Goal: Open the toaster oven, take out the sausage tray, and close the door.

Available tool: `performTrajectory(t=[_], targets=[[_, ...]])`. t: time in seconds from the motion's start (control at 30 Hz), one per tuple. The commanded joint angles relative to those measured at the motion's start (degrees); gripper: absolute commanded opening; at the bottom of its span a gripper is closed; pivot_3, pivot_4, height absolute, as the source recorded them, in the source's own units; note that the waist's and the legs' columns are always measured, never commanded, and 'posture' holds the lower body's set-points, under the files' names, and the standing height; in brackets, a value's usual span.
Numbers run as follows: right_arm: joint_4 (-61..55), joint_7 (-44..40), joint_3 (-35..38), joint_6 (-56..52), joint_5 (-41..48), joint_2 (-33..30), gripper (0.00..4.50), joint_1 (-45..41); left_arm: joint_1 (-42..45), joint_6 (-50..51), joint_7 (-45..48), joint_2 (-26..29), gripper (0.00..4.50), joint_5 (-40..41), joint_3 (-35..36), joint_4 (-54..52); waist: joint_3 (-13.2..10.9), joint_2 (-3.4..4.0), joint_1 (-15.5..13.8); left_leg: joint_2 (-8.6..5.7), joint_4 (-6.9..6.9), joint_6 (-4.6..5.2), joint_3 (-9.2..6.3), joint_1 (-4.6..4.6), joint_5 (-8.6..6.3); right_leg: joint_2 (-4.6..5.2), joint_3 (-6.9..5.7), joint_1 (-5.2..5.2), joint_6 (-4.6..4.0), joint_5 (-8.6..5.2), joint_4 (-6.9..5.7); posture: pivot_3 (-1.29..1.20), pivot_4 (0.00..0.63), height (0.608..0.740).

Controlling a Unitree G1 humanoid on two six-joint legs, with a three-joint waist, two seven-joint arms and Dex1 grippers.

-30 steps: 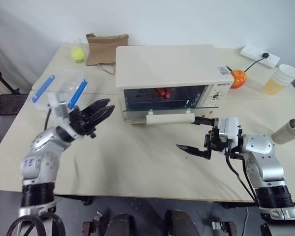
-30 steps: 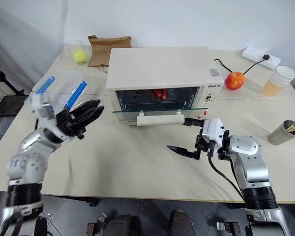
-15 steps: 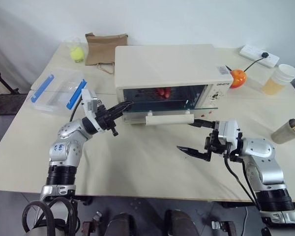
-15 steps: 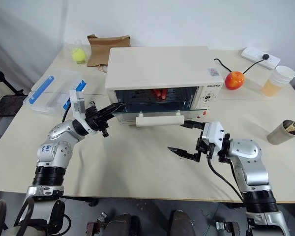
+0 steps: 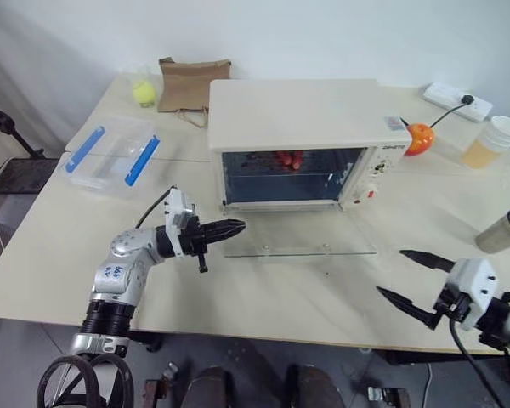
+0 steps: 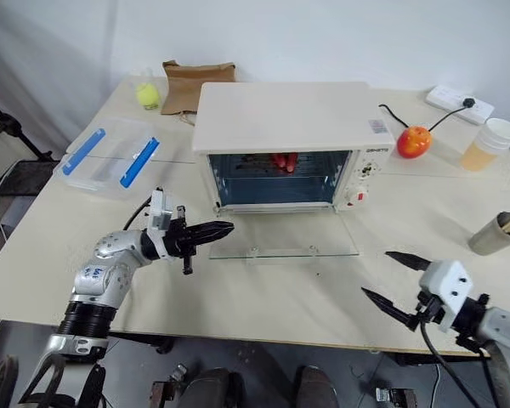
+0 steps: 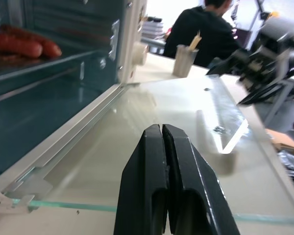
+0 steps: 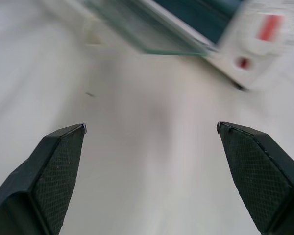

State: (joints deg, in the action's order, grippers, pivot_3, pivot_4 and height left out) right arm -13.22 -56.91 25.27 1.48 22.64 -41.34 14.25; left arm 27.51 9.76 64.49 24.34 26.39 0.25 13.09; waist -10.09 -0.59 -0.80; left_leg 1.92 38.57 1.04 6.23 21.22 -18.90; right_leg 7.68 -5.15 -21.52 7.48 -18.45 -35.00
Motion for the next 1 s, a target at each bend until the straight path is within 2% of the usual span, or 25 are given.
performTrajectory(t=[0.03, 0.2, 0.3, 0.4, 0.5, 0.67, 0.87, 1.0], targets=[[-2.8, 3.2, 2.9, 2.0, -0.8, -1.6, 4.50, -3.3, -1.1, -5.2, -0.4, 0.4, 0.05, -4.8, -1.6, 2.0, 0.0, 0.02, 0.2, 0.08, 0.00, -0.01, 0.01, -0.05, 0.00, 0.01, 0.03, 0.00, -0.01, 0.00, 0.00, 0.00, 0.150, 0.740], [-7.3, 13.7, -9.5, -0.7, -11.6, 1.3, 4.50, -17.8, -4.0, -9.2, -3.7, -0.5, 0.05, -7.0, -0.7, 1.6, 0.0, 0.02, 1.2, 0.21, 0.04, -0.01, 0.20, -0.03, 0.00, 0.04, 0.19, -0.18, -0.02, 0.01, -0.34, 0.00, 0.150, 0.740], [-9.1, 15.2, -15.3, -1.9, -13.1, 3.5, 4.50, -22.0, -5.8, -9.2, -3.8, -0.4, 0.05, -6.7, -0.7, 0.1, 0.0, 0.02, 0.7, 0.25, 0.05, -0.05, 0.10, 0.00, 0.01, 0.03, 0.14, -0.32, -0.06, -0.02, -0.63, 0.00, 0.150, 0.740], [-7.8, 16.9, -22.9, 0.8, -19.8, 5.3, 4.50, -27.8, -8.2, -8.7, -5.9, -0.6, 0.05, -6.2, 0.4, -2.3, 0.0, 0.02, 0.8, 0.11, 0.06, -0.02, -0.01, 0.08, -0.02, 0.12, 0.07, -0.34, -0.06, -0.01, -0.69, 0.00, 0.150, 0.740], [-3.8, 20.0, -27.9, 2.2, -25.2, 8.1, 4.50, -33.2, -11.2, -8.0, -6.5, -1.7, 0.65, -1.2, 3.6, -7.2, 0.0, 0.02, 1.2, -0.01, 0.13, 0.08, 0.10, 0.09, -0.07, 0.33, 0.02, -0.35, -0.03, 0.00, -0.66, 0.00, 0.150, 0.740], [8.5, 28.8, -36.1, 7.2, -42.2, 9.8, 4.50, -43.1, -17.1, -9.7, -9.2, -1.5, 2.06, 5.1, 11.6, -14.7, 0.0, -0.02, 2.1, 0.00, 0.25, 0.12, 0.13, 0.17, -0.08, 0.52, -0.19, -0.45, -0.03, 0.00, -0.79, 0.00, 0.150, 0.740], [19.2, 36.5, -40.5, 7.4, -51.9, 12.8, 4.50, -50.9, -23.4, -6.4, -12.2, 0.1, 3.79, 8.7, 16.5, -21.3, 0.0, 0.01, 2.6, -0.10, 0.25, 0.12, 0.00, 0.28, -0.09, 0.79, -0.77, -0.47, -0.03, 0.00, -0.86, 0.00, 0.150, 0.740], [24.6, 40.3, -42.2, 7.5, -55.8, 14.0, 4.50, -54.5, -26.4, -5.3, -13.5, 0.4, 3.79, 9.4, 17.1, -24.4, 0.0, 0.02, 2.5, -0.12, 0.26, 0.13, -0.08, 0.33, -0.09, 0.81, -0.85, -0.46, -0.03, 0.00, -0.87, 0.00, 0.150, 0.740]])
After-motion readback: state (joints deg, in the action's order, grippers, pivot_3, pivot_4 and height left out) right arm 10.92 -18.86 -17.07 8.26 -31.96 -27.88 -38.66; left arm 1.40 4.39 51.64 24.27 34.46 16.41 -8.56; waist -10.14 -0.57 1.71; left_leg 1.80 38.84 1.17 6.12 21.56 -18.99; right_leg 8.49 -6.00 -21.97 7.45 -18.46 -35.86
